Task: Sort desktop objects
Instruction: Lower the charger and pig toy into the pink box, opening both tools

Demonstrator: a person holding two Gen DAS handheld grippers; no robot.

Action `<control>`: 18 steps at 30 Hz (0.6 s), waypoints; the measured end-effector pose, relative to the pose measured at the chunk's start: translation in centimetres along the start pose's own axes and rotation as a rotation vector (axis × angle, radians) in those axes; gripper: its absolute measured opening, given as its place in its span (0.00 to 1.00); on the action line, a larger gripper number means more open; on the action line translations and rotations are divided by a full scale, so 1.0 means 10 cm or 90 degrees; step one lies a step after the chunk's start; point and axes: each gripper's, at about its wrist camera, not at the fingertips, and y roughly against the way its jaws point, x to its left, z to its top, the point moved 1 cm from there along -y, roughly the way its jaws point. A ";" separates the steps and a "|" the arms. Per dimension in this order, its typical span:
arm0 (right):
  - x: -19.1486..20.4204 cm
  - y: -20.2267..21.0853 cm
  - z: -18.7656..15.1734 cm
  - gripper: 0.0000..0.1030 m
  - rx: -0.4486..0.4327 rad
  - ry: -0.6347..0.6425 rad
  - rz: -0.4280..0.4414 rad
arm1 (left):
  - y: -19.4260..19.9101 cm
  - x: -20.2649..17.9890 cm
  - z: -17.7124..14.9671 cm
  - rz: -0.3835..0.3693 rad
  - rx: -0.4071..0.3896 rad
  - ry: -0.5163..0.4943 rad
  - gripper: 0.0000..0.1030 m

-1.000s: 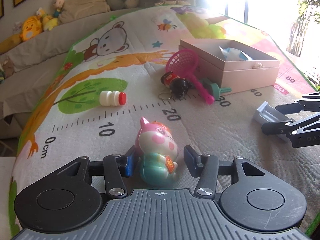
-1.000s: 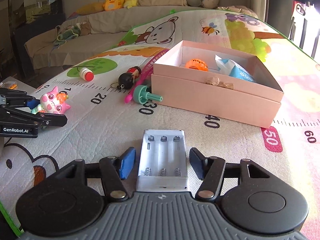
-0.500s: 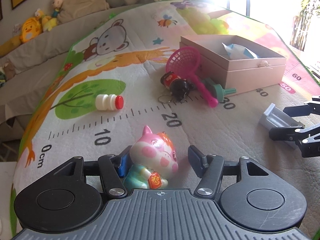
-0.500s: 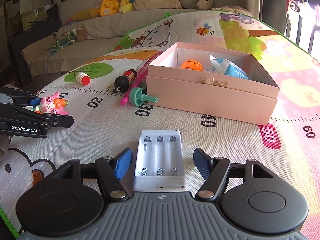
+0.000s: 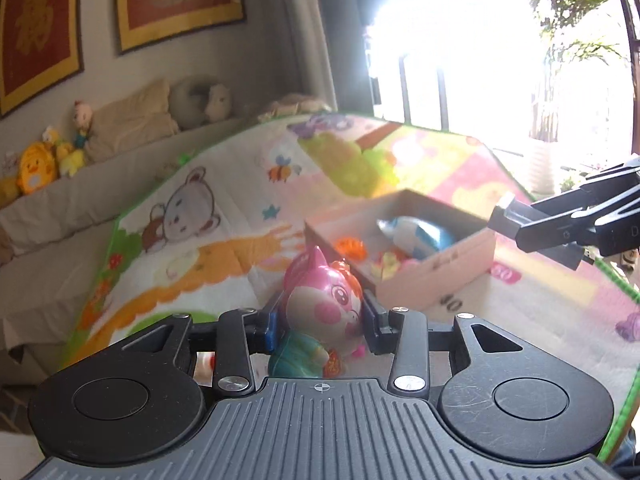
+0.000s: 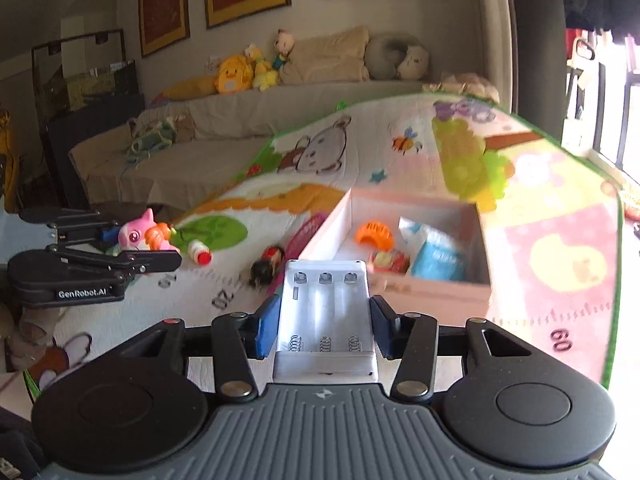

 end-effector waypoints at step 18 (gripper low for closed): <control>-0.85 -1.32 1.06 0.46 0.041 -0.077 -0.074 | -0.93 0.22 -0.09 0.001 0.066 0.113 0.90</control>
